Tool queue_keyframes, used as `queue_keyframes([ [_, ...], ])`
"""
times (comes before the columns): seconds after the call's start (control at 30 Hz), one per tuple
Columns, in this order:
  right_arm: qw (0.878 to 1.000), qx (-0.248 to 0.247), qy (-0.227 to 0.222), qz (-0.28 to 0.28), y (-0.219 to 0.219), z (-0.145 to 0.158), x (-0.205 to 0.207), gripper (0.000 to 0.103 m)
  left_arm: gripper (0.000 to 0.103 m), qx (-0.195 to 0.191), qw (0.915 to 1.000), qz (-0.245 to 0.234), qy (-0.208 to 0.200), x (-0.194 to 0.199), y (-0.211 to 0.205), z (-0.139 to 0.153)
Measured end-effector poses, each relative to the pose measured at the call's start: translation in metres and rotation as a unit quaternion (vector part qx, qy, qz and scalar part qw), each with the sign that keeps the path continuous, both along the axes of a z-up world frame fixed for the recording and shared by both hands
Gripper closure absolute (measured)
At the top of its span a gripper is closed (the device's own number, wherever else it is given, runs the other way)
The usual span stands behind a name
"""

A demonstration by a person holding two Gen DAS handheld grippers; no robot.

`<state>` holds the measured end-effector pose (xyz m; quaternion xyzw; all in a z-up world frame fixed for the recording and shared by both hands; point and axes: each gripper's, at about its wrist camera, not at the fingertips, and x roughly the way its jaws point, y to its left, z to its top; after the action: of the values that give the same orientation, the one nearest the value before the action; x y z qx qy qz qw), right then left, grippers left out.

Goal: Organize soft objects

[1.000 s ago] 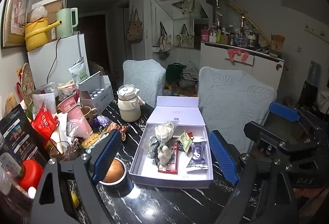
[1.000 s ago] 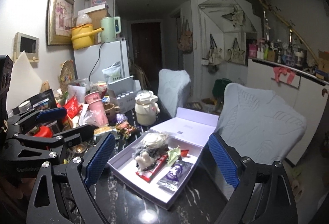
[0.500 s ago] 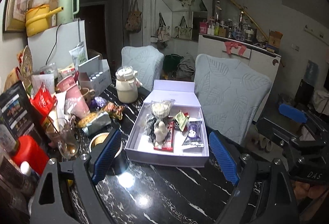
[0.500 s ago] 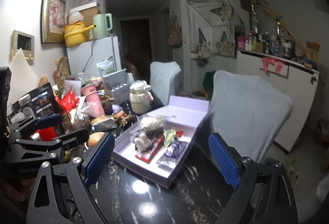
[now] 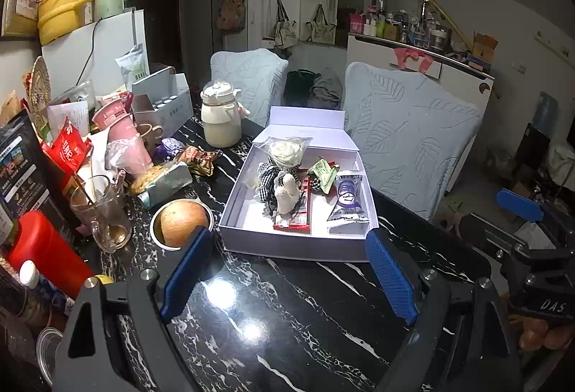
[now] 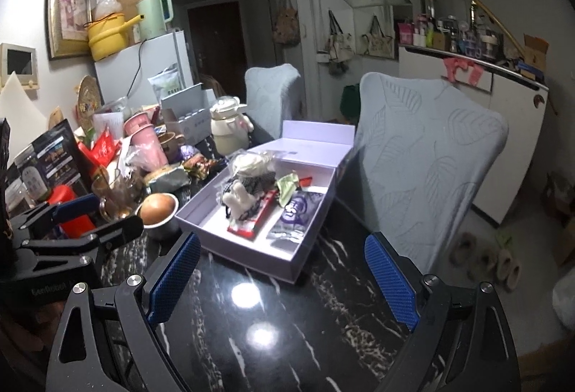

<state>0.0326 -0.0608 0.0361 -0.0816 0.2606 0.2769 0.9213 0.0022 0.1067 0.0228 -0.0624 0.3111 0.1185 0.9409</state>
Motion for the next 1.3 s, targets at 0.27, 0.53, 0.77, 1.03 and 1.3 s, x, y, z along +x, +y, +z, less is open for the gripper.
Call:
queue_keyframes([
  [0.27,1.0,-0.014,0.003,-0.009,0.003,-0.005,0.0,0.009,0.015,-0.001,1.0,-0.003,0.005,0.004,-0.001,-0.005],
  [0.53,0.999,-0.019,0.015,-0.023,0.005,-0.008,0.001,0.009,0.015,-0.001,0.9999,-0.003,0.012,0.004,-0.003,-0.007],
  [0.77,0.999,-0.019,0.012,-0.031,0.004,-0.01,-0.003,0.009,0.015,0.002,0.9998,-0.01,0.017,0.006,-0.006,-0.008],
  [1.03,0.999,-0.017,0.013,-0.035,-0.001,-0.009,-0.005,0.009,0.015,0.002,0.9996,-0.018,0.021,0.007,-0.01,-0.01],
  [1.3,0.999,-0.018,0.011,-0.037,-0.002,-0.008,-0.004,0.009,0.015,0.002,0.9996,-0.018,0.024,0.007,-0.01,-0.01],
])
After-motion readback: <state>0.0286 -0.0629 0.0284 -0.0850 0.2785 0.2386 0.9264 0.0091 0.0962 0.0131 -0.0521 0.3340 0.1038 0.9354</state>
